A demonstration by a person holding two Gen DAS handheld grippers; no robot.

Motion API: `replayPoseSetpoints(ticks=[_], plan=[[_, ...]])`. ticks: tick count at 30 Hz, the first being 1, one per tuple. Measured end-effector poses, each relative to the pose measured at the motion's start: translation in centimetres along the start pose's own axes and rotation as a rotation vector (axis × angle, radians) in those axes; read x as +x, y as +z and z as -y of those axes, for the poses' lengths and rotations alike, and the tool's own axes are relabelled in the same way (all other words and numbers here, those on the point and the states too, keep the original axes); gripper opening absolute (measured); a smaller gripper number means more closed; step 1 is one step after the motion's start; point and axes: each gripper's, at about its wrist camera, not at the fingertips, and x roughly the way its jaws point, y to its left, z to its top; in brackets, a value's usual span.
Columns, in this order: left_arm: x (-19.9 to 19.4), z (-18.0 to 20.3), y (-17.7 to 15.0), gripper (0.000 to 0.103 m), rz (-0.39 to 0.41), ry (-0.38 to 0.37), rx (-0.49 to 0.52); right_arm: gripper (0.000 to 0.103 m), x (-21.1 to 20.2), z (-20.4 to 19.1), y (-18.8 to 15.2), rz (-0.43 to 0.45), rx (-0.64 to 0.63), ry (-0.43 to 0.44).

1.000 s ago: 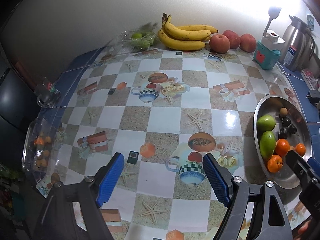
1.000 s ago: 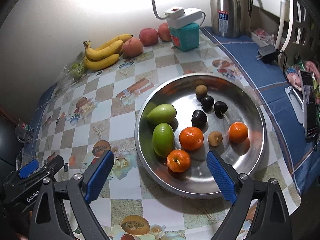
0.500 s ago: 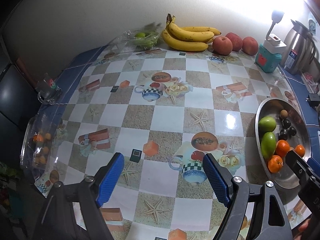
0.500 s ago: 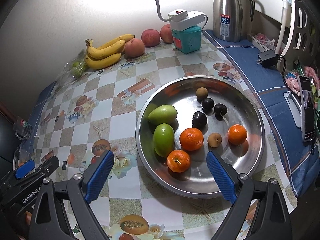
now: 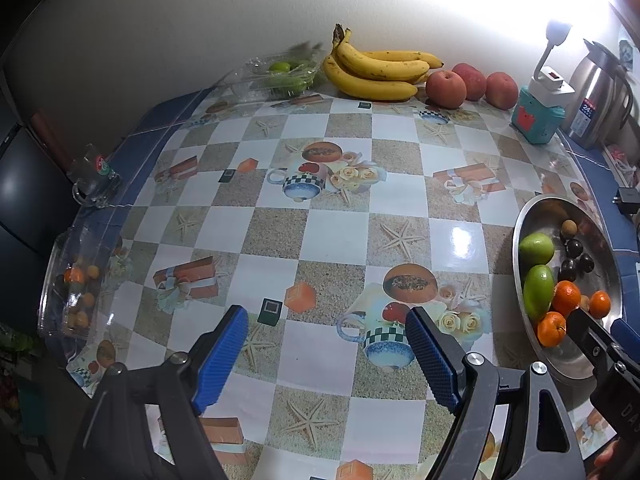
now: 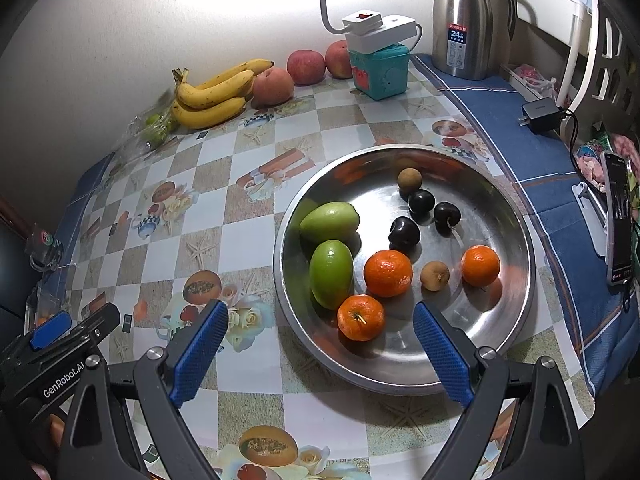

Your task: Organize fruits

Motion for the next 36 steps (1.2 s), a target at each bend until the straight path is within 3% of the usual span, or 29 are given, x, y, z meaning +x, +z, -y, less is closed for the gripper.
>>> replayPoseSetpoints(ticks=[36], plan=[[0.22,-0.14,0.02,0.084,-0.007,-0.002,-0.022,0.094,0.48,0.17,-0.15,-0.017,0.007,0.005]])
